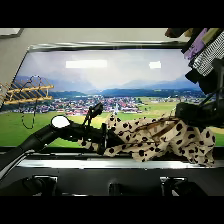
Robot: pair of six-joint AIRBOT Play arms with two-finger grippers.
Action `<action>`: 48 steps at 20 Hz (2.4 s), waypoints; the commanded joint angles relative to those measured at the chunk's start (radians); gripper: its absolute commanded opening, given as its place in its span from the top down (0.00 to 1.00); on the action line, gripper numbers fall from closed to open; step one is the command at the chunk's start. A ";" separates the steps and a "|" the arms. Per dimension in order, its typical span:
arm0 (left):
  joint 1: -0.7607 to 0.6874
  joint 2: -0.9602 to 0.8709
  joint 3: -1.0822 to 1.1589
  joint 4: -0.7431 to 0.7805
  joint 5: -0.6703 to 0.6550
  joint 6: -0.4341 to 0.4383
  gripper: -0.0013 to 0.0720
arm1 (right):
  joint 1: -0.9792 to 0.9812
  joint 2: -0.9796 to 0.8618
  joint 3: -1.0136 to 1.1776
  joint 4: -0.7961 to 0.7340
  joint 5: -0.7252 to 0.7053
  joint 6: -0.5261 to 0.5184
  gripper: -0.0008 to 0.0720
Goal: Fold the clothes and pants, and hang the long-sleeved shirts on hangers.
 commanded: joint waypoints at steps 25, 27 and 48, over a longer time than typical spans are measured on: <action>-0.012 -0.003 0.000 -0.054 0.067 0.020 0.96 | -0.002 0.128 0.001 -0.180 -0.061 0.069 0.33; -0.012 -0.003 0.000 -0.054 0.064 0.020 0.96 | -0.002 0.110 0.000 -0.230 -0.056 0.077 0.33; -0.007 -0.003 0.000 -0.049 0.057 0.021 0.96 | -0.571 -0.204 0.227 0.508 0.062 -1.069 0.30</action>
